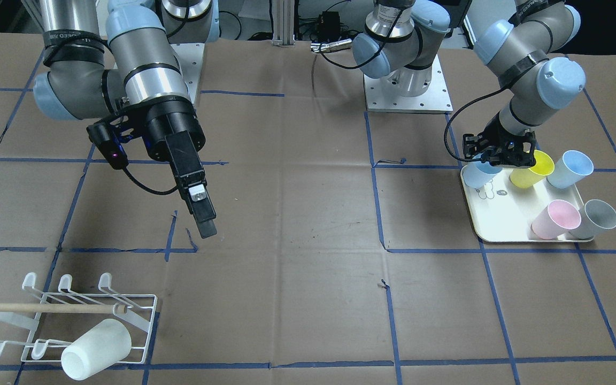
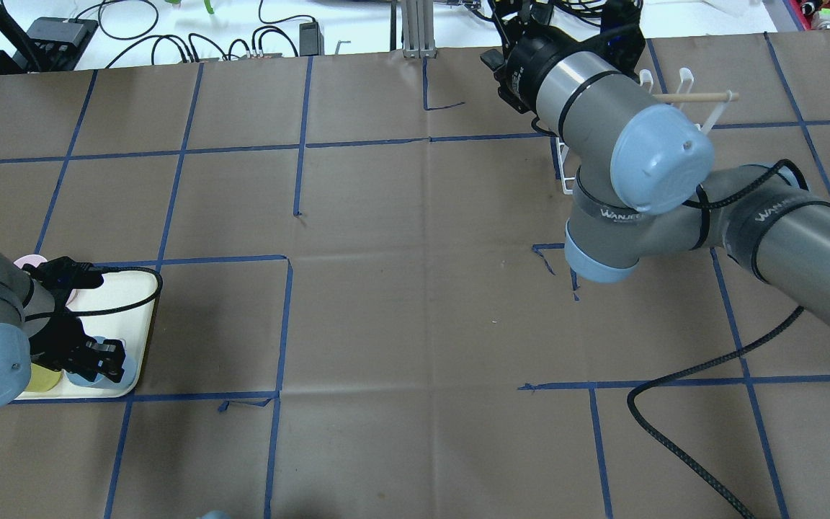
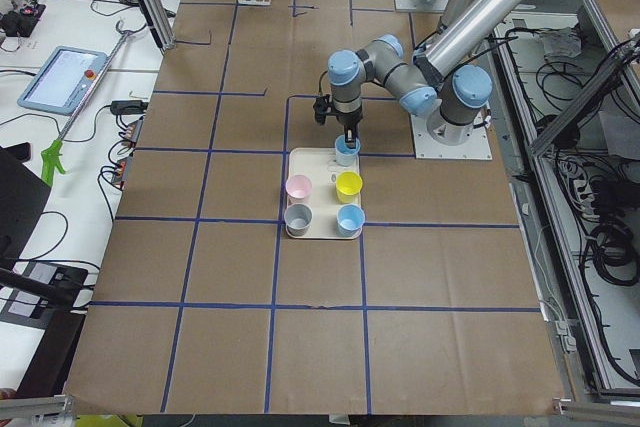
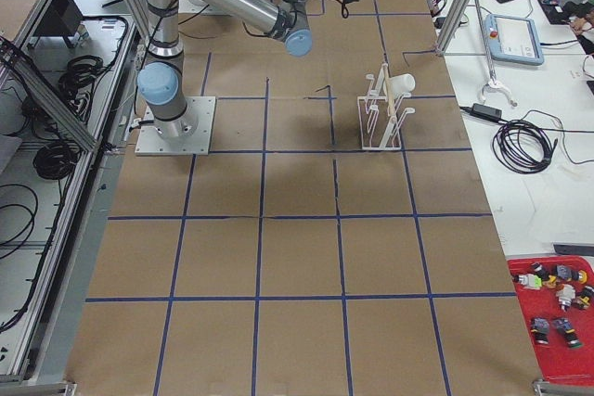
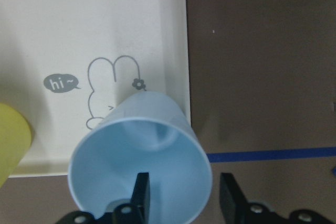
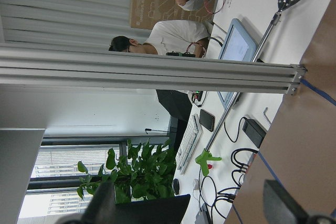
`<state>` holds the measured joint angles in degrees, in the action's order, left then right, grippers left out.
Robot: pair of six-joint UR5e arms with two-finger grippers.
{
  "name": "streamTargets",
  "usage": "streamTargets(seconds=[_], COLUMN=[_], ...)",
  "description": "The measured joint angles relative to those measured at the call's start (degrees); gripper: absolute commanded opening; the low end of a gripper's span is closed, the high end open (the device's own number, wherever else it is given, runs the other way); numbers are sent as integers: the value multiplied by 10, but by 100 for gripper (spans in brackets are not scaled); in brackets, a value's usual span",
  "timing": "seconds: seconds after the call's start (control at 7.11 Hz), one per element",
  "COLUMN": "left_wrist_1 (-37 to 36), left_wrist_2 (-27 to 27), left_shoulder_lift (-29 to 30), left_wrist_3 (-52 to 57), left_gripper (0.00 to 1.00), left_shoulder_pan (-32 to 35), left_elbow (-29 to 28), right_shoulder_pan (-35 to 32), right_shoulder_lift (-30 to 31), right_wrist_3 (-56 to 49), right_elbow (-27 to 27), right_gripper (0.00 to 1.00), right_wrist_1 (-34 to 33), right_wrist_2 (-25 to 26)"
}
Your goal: Transfer IKEA cup to right arm and place on rack
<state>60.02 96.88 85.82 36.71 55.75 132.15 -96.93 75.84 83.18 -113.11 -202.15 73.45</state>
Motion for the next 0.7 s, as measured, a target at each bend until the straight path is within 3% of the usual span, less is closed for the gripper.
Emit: streamTargets(seconds=[0.42,0.7], left_wrist_1=[-1,28], left_wrist_2=[2,-24], left_shoulder_lift=[-2,1], left_wrist_3=[-2,-15], left_gripper=[0,0], left_shoulder_pan=[2,28], left_elbow=[-19,-93], right_shoulder_pan=[-2,-2], right_shoulder_lift=[17,13], right_wrist_3=[6,7], right_elbow=[-35,-37], right_gripper=[100,100], right_wrist_1=[-2,-2], right_wrist_2=[-4,-4])
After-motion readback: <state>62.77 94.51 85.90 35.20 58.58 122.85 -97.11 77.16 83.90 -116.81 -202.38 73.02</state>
